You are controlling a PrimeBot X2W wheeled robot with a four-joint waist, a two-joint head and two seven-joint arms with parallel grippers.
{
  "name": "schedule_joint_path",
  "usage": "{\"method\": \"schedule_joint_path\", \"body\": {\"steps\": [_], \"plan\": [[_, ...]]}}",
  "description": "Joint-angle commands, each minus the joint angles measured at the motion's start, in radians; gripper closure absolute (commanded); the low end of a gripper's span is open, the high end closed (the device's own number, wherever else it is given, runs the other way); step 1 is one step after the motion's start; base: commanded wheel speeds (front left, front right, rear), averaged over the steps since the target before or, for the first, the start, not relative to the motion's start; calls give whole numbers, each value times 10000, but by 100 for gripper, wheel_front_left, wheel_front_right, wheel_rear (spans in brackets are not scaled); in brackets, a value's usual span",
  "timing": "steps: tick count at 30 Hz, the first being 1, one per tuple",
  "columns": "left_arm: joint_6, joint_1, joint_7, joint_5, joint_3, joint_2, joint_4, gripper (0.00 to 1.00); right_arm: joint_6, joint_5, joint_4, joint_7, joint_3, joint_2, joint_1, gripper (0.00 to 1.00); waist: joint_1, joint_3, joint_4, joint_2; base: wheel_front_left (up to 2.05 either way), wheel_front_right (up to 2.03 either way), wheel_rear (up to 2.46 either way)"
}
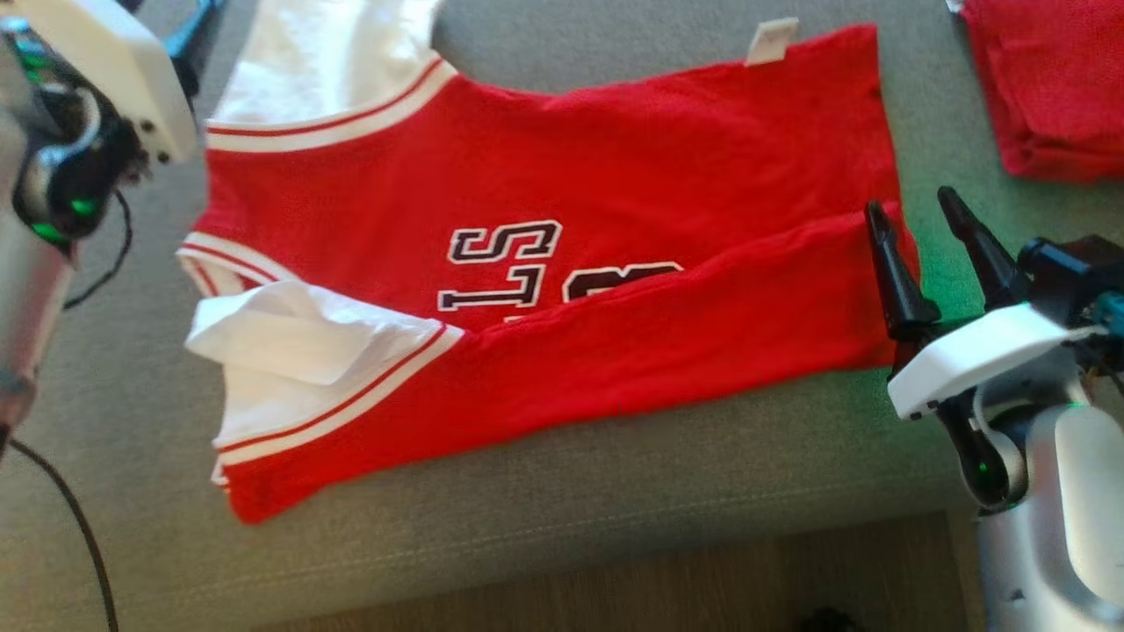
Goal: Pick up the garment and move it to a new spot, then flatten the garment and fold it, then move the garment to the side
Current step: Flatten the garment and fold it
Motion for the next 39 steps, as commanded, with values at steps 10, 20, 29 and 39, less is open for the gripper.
{"method": "schedule_joint_path", "body": {"steps": [10, 20, 29, 39], "plan": [[-571, -1941, 405, 457, -169, 146, 1496, 0, -4, 103, -365, -391, 247, 108, -500, 0, -2, 1221, -811, 0, 0, 0, 0], [-684, -2644, 464, 890, -623, 144, 2600, 0, -4, 214, -181, -617, 271, 146, -633, 0, -2, 1479, -1052, 0, 0, 0, 0], [-773, -2971, 484, 960, -941, 23, 3187, 100, -4, 210, -147, -637, 349, 154, -749, 0, -2, 1494, -1136, 0, 0, 0, 0], [-835, -3056, 371, 770, -1310, 121, 3329, 100, -4, 462, 0, -43, 734, 155, -1453, 0, -2, 1439, -1254, 0, 0, 0, 0]]}}
